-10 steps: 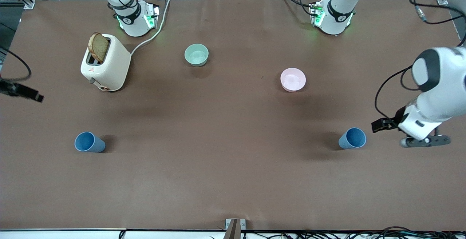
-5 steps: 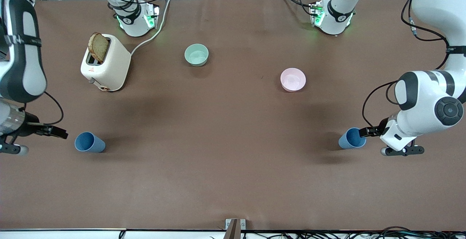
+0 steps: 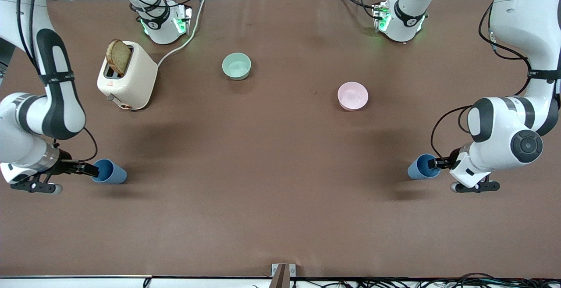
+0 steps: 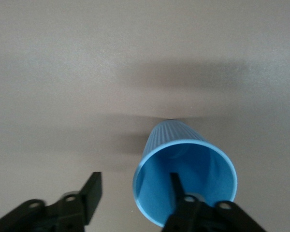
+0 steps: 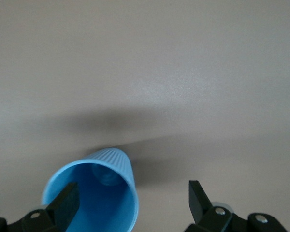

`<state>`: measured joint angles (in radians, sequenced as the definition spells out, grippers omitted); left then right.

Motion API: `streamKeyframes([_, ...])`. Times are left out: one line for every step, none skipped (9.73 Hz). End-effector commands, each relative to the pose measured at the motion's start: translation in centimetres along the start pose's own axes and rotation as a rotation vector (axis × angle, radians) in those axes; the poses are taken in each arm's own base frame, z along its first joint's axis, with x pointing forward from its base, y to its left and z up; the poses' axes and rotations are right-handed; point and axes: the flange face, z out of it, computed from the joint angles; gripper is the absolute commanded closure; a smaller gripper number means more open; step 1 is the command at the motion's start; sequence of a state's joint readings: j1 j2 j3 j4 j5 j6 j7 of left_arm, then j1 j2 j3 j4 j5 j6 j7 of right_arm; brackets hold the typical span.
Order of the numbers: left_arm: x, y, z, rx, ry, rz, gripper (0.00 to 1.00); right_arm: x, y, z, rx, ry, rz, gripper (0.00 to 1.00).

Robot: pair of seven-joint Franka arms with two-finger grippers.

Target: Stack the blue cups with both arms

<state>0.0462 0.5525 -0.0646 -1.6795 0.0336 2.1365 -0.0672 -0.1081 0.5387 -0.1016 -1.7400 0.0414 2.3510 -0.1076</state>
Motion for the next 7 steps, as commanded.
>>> streamKeyframes([-0.3, 0.4, 2.5, 0.014, -0.032, 0.019, 0.71, -0.5, 0.6, 2.0, 0.016, 0.0, -0.006, 0.0])
streamKeyframes([-0.3, -0.1, 3.1, 0.012, -0.042, 0.014, 0.75, -0.5, 0.4, 2.6, 0.015, 0.006, -0.008, 0.01])
streamKeyframes([-0.2, -0.2, 3.0, 0.01, -0.04, 0.012, 0.83, -0.7, 0.2, 3.8, 0.016, -0.011, -0.008, 0.19])
streamKeyframes([-0.2, 0.0, 3.0, 0.008, -0.039, 0.002, 0.99, -0.8, -0.2, 4.0, 0.02, -0.024, -0.006, 0.64])
streamKeyframes([0.0, 0.5, 2.7, 0.007, -0.033, 0.005, 1.0, -0.9, -0.4, 4.0, 0.03, -0.028, 0.003, 0.84])
streamKeyframes([0.0, 0.8, 2.1, 0.007, -0.022, 0.007, 1.0, -0.9, -0.5, 4.0, 0.066, -0.027, 0.039, 0.98])
streamKeyframes([0.0, 1.4, 0.0, 0.005, 0.005, 0.013, 1.0, -0.8, -0.6, 4.0, 0.073, -0.024, 0.042, 0.99])
